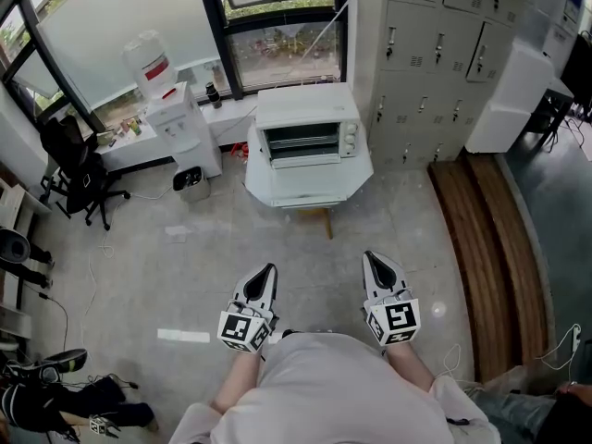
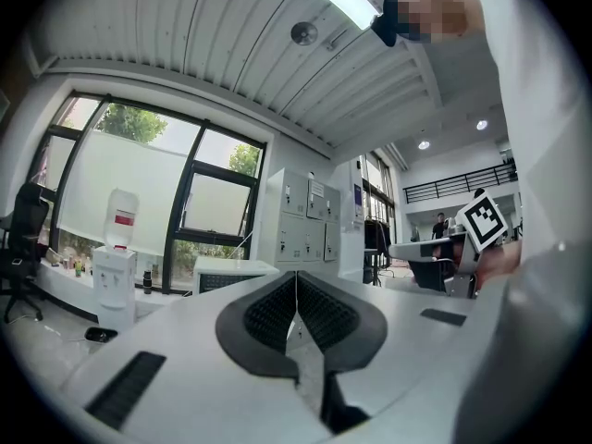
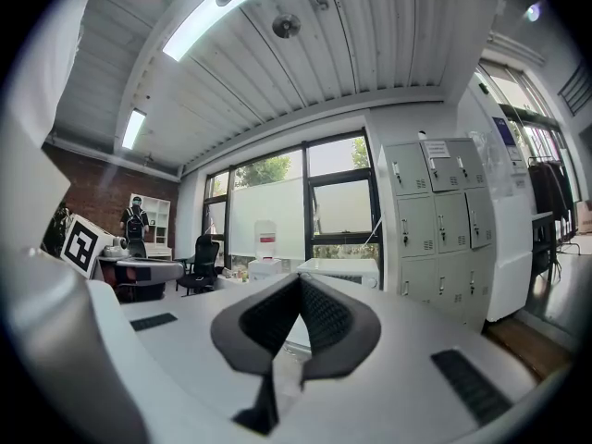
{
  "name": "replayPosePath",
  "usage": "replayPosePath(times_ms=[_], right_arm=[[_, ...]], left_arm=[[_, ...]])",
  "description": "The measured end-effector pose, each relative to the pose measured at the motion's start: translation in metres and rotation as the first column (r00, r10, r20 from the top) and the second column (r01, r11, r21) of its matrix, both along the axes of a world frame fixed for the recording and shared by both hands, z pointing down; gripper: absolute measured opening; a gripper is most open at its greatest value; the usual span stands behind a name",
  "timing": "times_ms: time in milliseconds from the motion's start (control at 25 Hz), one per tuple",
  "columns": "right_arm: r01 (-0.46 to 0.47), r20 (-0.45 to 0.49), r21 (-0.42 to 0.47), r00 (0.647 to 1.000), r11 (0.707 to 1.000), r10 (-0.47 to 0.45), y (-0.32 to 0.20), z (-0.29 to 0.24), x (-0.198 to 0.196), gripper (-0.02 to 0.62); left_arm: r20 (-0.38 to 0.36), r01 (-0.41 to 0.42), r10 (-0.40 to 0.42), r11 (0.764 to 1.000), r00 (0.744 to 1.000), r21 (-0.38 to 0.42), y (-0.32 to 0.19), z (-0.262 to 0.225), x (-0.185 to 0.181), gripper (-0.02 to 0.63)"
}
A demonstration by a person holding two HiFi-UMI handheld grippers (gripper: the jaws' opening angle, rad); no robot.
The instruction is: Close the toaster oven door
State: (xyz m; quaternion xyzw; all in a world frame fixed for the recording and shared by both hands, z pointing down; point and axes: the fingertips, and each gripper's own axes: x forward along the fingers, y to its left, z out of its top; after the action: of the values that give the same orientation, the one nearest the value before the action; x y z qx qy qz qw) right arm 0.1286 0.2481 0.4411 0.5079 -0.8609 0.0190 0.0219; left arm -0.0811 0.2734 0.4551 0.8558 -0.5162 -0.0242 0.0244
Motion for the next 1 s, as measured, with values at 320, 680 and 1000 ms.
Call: replayPosePath(times_ms=[320,680,1000], right_arm=[[0.004,-0.01,-0.007,1.0,1.0,-0.004,-0.009,0.002,-0.003,0.006],[-0.002,-0.034,-0.024,0.999,1.0,0.001,-0.041,0.006,-0.004,0.008],[-0.037,-0.04,-0.018,0.999,0.999,0.036,-0.106,0.005,-0.02,0.008]], left_arm=[[-0.024,0.009,-0.009,1.0,1.0,0.011,-0.011,-0.002,-0.002,0.02],[-0.045,0.015,-0.014,1.0,0.999,0.013,-0.046,0.001,-0.006,0.02],[-0.052,-0.011,0.012,1.0,0.999,0.008,-0.117,0.005,-0.021,0.02]])
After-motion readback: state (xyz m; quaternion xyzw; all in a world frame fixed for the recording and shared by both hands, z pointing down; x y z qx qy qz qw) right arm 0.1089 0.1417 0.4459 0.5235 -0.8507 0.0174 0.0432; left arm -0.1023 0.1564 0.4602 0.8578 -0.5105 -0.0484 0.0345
